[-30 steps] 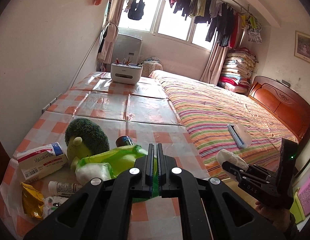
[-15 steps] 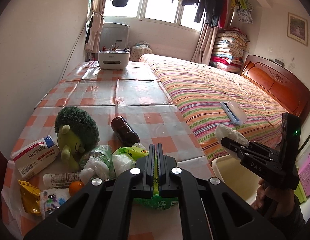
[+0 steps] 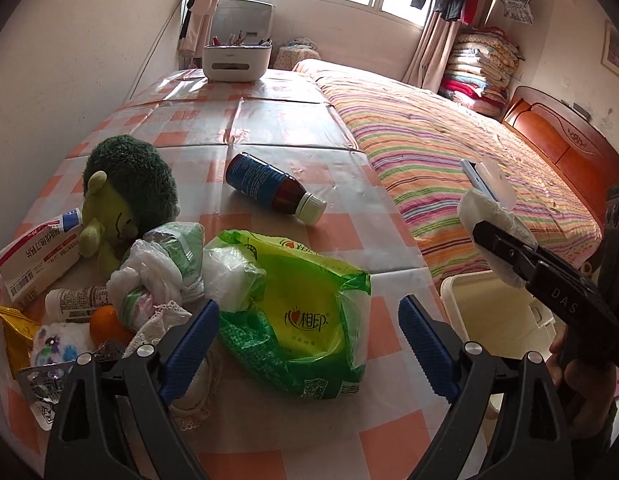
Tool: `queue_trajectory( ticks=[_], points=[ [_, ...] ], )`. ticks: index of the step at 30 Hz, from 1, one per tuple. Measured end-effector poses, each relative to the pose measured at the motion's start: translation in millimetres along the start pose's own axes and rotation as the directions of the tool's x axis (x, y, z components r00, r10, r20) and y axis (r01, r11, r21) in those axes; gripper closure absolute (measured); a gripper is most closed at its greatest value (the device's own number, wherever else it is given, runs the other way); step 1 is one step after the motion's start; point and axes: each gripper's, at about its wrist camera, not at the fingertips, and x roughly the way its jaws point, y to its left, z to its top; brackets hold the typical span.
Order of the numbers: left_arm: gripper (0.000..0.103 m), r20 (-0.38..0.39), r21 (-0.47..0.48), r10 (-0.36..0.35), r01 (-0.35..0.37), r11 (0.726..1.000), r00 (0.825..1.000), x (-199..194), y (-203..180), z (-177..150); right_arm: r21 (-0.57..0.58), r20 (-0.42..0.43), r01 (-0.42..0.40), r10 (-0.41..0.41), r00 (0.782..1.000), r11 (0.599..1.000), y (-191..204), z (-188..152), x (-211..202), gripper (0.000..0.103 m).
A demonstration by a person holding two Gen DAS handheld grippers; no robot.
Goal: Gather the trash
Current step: 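Carry the tissue and the green bag in both grippers toward the white bin, then open right gripper over the white bin to drop the tissue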
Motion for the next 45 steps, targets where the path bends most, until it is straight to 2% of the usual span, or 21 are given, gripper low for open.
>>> queue_trajectory(
  ticks=[3,5,8,10,11,13,16,20,31,45],
  points=[
    [0.015,-0.059,0.052,0.051,-0.048,0.998,0.997,21,-9,-4,-0.006,0.001,0.000,0.000,1.000,1.000,1,0,0,0.076],
    [0.015,-0.110,0.045,0.020,-0.015,0.999,0.994,35,-10,-5,-0.006,-0.002,0.002,-0.002,1.000,1.000,0,0,1,0.076],
    [0.018,-0.081,0.019,0.028,-0.026,0.999,0.996,41,-6,-7,0.002,-0.005,0.004,-0.004,1.000,1.000,-2,-1,2,0.076],
    [0.051,-0.072,0.035,0.046,-0.044,0.998,0.996,43,-7,-6,0.011,-0.009,0.000,0.001,1.000,1.000,-4,0,3,0.076],
    [0.059,-0.061,0.032,0.040,-0.038,0.999,0.997,43,-6,-6,0.018,-0.010,-0.004,0.004,1.000,1.000,-5,0,4,0.076],
    [0.096,-0.058,0.027,0.046,-0.044,0.999,0.997,43,-3,-4,0.027,-0.009,-0.013,0.013,1.000,1.000,-6,2,5,0.076],
    [0.097,-0.069,0.020,0.032,-0.030,0.999,0.997,46,1,-5,0.021,-0.009,-0.012,0.012,1.000,1.000,-4,3,7,0.076],
    [0.100,-0.028,0.033,0.032,-0.032,0.999,0.999,40,-1,-6,0.018,-0.009,-0.011,0.011,1.000,1.000,-3,2,7,0.076],
    [0.101,0.031,0.016,-0.034,0.034,0.999,0.999,20,-6,0,0.036,0.006,0.010,-0.010,1.000,0.999,-11,1,-2,0.076],
    [0.101,0.084,0.064,-0.133,0.128,0.990,0.988,-4,-46,6,0.068,0.060,0.044,-0.048,0.997,0.997,-29,-6,-39,0.076]
  ],
)
